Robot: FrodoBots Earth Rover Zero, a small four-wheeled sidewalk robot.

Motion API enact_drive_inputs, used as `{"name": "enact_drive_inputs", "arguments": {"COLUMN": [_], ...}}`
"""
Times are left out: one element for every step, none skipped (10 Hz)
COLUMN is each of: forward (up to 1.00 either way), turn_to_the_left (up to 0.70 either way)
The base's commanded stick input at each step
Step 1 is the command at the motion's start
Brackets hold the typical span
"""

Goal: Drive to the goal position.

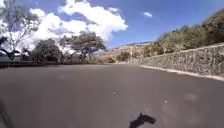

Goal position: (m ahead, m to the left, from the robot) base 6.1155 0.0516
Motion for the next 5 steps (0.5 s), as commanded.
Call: {"name": "enact_drive_inputs", "arguments": {"forward": [0.50, 0.50, 0.50, 0.50, 0.50], "turn_to_the_left": [0.00, 0.00, 0.00, 0.00, 0.00]}}
